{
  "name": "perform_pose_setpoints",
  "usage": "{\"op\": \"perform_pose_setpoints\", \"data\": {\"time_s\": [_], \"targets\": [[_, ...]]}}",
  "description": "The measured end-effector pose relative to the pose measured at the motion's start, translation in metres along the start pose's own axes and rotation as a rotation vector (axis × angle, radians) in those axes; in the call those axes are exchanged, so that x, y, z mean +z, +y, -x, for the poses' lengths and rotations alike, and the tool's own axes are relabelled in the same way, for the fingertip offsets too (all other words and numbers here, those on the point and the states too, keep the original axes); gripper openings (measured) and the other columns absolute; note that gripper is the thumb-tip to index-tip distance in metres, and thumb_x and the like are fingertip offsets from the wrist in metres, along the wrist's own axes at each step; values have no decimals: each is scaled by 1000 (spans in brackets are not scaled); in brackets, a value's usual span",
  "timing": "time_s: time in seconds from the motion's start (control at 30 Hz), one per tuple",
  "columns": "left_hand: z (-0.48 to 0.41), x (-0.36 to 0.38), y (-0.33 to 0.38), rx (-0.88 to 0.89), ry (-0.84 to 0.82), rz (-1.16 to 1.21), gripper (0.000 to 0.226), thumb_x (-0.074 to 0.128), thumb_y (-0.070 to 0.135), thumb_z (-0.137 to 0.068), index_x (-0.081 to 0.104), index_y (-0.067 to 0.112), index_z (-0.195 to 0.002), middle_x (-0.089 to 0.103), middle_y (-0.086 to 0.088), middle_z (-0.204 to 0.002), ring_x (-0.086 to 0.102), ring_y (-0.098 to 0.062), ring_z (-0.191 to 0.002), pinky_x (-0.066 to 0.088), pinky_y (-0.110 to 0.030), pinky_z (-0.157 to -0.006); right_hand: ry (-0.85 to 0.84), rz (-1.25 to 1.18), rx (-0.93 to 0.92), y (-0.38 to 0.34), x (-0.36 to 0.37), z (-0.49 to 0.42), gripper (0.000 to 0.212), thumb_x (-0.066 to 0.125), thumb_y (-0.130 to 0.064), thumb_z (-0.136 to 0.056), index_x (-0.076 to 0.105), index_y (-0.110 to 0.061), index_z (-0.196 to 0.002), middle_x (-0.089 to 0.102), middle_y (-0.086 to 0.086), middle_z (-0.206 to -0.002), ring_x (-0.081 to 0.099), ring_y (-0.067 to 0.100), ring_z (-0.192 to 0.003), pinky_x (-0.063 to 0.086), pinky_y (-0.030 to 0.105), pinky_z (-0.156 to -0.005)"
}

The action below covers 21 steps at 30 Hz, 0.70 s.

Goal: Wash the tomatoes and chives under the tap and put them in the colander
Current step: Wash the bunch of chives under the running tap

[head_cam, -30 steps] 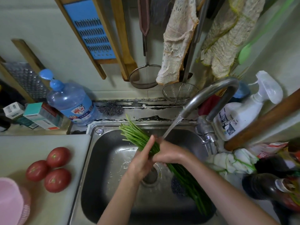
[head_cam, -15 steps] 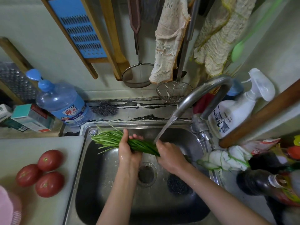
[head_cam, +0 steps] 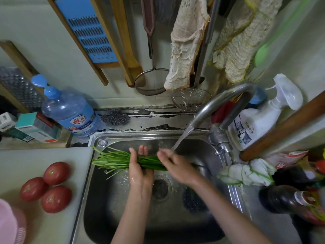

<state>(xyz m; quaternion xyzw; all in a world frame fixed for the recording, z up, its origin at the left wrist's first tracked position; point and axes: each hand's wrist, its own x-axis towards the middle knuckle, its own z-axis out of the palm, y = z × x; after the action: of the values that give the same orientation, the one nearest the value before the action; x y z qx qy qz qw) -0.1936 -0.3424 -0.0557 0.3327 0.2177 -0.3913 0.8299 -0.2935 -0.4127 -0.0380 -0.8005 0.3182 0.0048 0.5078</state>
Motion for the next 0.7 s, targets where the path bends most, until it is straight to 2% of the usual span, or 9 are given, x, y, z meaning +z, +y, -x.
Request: {"op": "perform_pose_setpoints", "data": {"time_s": [0.1, 0.2, 0.3, 0.37, 0.43, 0.53, 0.6, 0.63, 0.7], "targets": [[5, 3, -8, -59, -78, -91, 35, 42, 47, -95, 57, 15, -90, 59, -2, -78, 58, -15, -83, 49, -32, -91, 315, 248, -259, -19, 35, -8, 59, 21, -58, -93, 60, -18, -114, 67, 4, -110, 62, 22, -101, 47, 38, -90], [17, 12, -3, -79, -28, -97, 41, 43, 48, -94, 59, 11, -99, 62, -7, -88, 60, -22, -91, 46, -37, -95, 434, 217, -231, -13, 33, -18, 62, 17, -56, -94, 63, -14, -90, 66, 4, -85, 63, 20, -75, 51, 36, -68], [24, 15, 1, -64, 34, -82, 43, 44, 47, -95, 59, 7, -103, 59, -8, -97, 58, -22, -98, 44, -39, -101, 366, 162, -205, 3, 23, -21, 74, 11, -67, -88, 63, -14, -76, 61, 5, -60, 60, 18, -56, 47, 27, -52], [26, 18, 4, -92, 65, -18, 38, 47, 45, -95, 60, 9, -96, 57, -5, -91, 57, -19, -94, 39, -40, -108, 339, 78, -185, 9, 20, -21, 66, 16, -64, -89, 61, -19, -71, 57, 1, -54, 55, 10, -50, 35, 16, -47], [25, 21, 9, -76, 109, 85, 30, 50, 41, -95, 57, 14, -85, 55, 1, -82, 57, -16, -89, 37, -42, -109, 335, 38, -155, 15, 16, -17, 64, 14, -68, -84, 51, -21, -61, 50, -2, -51, 49, 6, -47, 29, 14, -46], [17, 19, 19, -88, 161, 163, 30, 54, 39, -93, 51, 17, -73, 50, 6, -63, 60, -13, -76, 38, -45, -108, 249, 111, -186, 32, 15, -10, 70, 19, -74, -80, 60, -18, -89, 63, -1, -75, 60, 13, -68, 41, 21, -58], [12, 15, 21, -118, 186, 198, 33, 54, 40, -93, 49, 18, -69, 47, 7, -52, 58, -10, -67, 38, -47, -107, 234, 106, -165, 36, 13, -7, 70, 25, -77, -77, 58, -20, -103, 67, -2, -86, 63, 13, -76, 49, 28, -66], [10, 15, 20, -131, 195, 213, 34, 54, 40, -93, 48, 18, -68, 47, 7, -49, 57, -10, -64, 38, -47, -107, 253, 111, -144, 36, 11, -7, 73, 24, -79, -76, 58, -19, -101, 67, 0, -81, 63, 13, -71, 50, 29, -62], [9, 16, 20, -142, 194, 220, 37, 53, 41, -93, 45, 18, -66, 46, 7, -45, 54, -8, -59, 39, -45, -106, 285, 117, -118, 31, 7, -7, 75, 19, -78, -80, 59, -15, -79, 58, 1, -59, 55, 12, -53, 40, 26, -50]]}}
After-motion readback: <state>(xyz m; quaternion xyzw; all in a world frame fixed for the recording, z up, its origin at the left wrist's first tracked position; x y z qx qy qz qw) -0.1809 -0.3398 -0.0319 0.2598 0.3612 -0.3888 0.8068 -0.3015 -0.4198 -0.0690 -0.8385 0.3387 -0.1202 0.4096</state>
